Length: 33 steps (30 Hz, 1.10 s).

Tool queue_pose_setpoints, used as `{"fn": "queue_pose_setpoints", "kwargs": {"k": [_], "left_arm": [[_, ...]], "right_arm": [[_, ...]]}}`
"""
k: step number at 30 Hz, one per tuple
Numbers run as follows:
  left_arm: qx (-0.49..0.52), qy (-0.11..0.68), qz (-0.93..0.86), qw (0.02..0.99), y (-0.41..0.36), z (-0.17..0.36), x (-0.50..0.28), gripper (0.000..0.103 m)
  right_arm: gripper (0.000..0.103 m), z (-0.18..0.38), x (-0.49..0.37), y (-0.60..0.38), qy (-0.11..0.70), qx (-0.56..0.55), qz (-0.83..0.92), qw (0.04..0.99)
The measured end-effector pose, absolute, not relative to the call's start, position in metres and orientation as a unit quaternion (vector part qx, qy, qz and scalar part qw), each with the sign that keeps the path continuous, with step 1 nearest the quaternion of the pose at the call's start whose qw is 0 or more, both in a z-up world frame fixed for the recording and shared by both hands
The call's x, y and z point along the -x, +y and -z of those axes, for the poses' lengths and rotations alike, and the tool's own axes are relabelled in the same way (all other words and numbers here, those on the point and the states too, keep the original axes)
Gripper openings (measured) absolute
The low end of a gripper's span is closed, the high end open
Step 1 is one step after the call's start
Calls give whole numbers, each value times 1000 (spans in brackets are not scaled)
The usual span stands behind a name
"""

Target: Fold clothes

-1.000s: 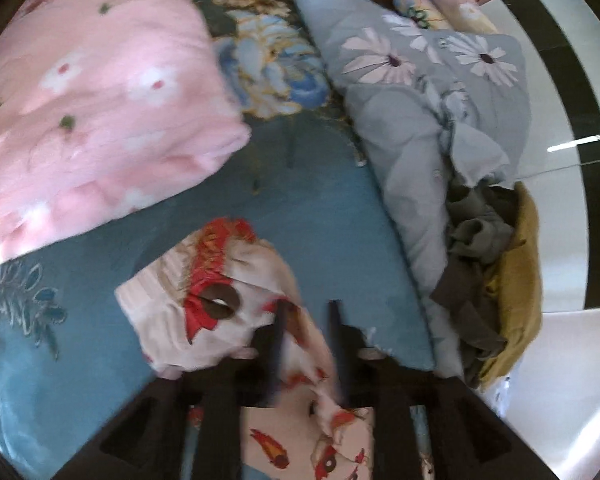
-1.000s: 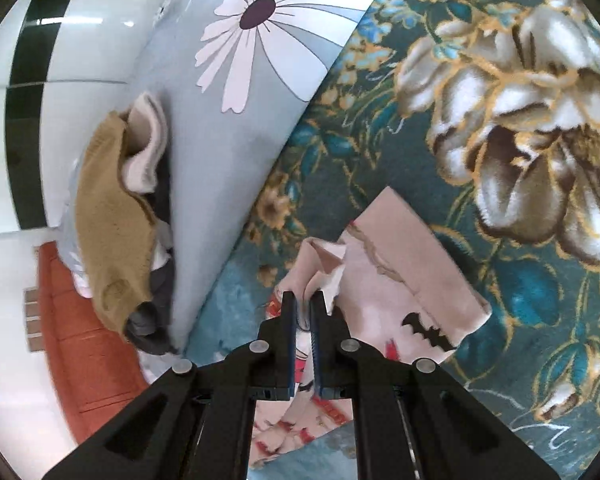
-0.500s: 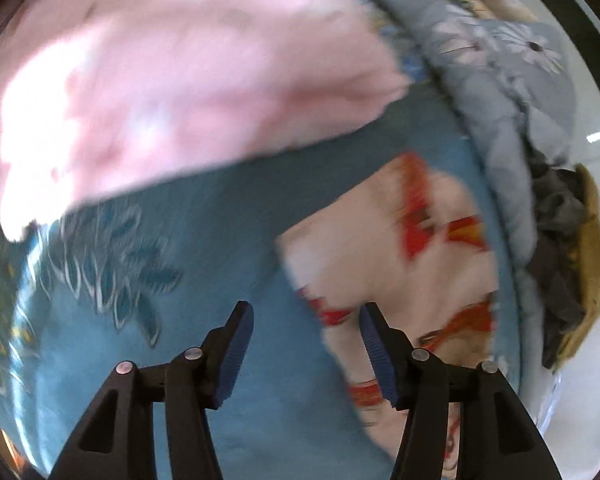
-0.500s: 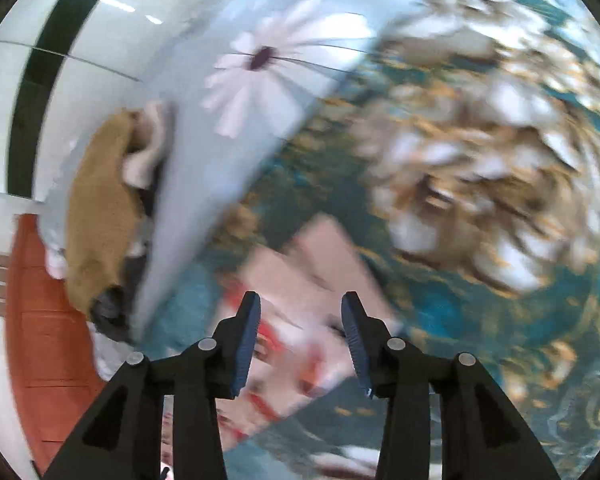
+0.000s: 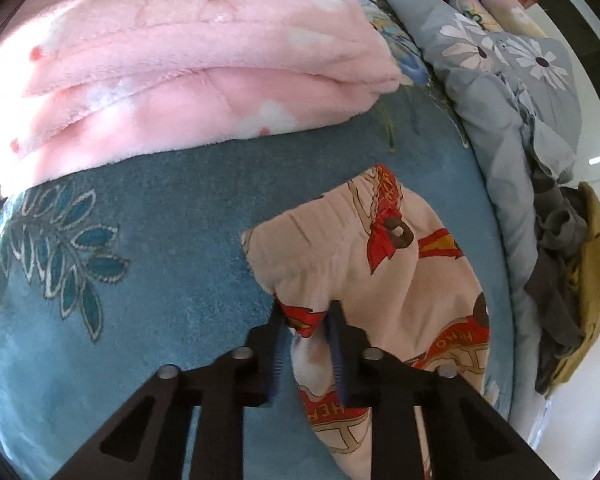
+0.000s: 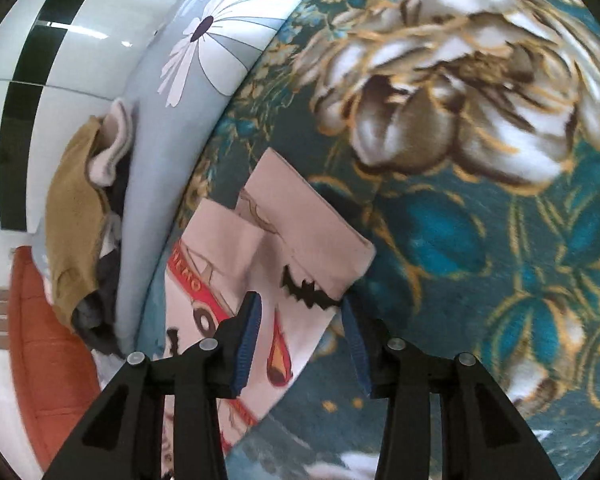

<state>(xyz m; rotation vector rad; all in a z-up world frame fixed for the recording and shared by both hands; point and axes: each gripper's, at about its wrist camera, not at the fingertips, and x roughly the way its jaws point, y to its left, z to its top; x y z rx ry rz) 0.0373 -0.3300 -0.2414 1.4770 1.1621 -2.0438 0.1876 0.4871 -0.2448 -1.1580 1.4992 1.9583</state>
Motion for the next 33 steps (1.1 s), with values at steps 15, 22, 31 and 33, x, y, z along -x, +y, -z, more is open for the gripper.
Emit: {"fn": "queue_pose_setpoints", "kwargs": {"k": [15,22,31,33], "left_arm": [[-414,448,782,127,-345,155,-118,7],[-470,460,734,170,-359,211,-185,8],[-441,501,718,199,-367,221,-216,15],[-431,510,713,217,-372,214,-226,19]], "right_arm": [[9,163,-196,480,507,369,-774,87],[9,210,-235,474,462,465,-747,111],[24,209,-243,483,430,495,-742,142],[24,203,-241,488,415,496,-743,170]]}}
